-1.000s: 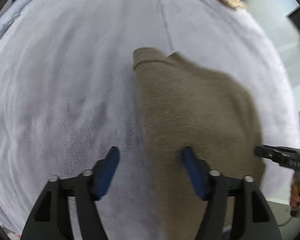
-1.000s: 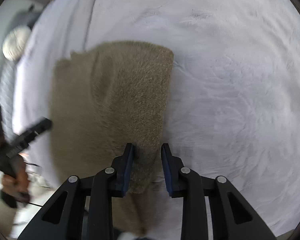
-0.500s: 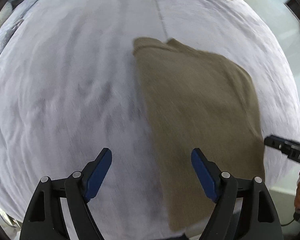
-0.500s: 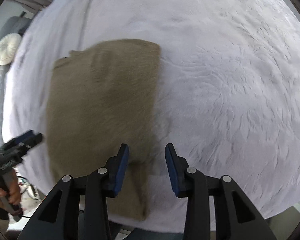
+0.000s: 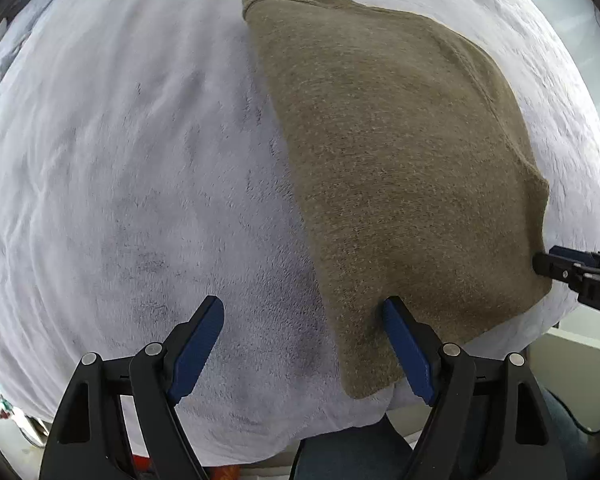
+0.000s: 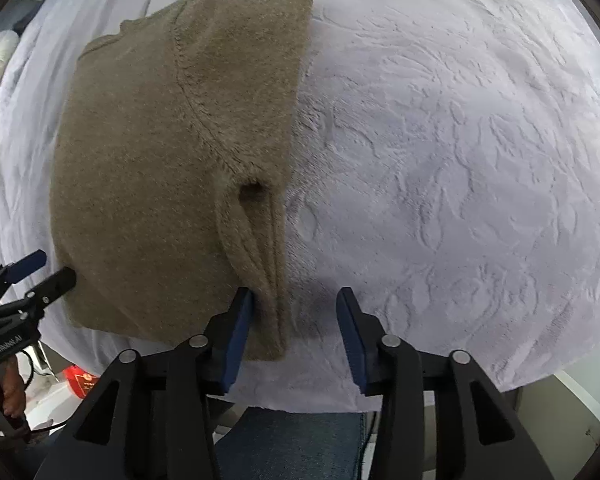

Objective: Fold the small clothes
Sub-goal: 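Lower the folded sweater onto the bed and open both grippers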

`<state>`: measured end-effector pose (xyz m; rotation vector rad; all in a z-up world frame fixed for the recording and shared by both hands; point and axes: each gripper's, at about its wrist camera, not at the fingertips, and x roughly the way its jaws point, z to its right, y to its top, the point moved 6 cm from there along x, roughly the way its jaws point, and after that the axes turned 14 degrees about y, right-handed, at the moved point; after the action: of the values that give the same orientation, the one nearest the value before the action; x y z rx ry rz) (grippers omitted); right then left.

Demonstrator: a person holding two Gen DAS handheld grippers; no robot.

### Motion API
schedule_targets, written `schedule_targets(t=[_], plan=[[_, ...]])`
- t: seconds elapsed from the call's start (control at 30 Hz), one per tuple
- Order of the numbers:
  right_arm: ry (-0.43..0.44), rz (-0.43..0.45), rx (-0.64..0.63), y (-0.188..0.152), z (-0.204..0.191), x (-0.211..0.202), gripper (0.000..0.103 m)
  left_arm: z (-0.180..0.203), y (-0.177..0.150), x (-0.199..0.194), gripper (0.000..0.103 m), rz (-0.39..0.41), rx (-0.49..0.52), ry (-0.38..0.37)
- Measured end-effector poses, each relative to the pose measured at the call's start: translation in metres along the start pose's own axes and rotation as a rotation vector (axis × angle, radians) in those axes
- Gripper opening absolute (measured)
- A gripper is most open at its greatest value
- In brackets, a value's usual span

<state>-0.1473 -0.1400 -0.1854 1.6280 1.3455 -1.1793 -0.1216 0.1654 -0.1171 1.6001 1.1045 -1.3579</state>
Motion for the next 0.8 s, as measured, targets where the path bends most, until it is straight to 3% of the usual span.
schedule_targets(t=[0.37,0.7,0.8], plan=[[-0.006,-0.04,-0.129,0.001,-0.019,-0.025,0.051,-0.003,0.009,-0.028,0.082,0.035,-0.06,0.033],[0.094,0.046,-0.067,0.038,-0.017,-0.073,0.058,0.01,0.027,-0.055,0.082,0.009,-0.121,0.024],[0.109,0.088,-0.05,0.057,-0.023,-0.082,0.068,0.009,0.039,-0.069,0.082,0.029,-0.121,0.052]])
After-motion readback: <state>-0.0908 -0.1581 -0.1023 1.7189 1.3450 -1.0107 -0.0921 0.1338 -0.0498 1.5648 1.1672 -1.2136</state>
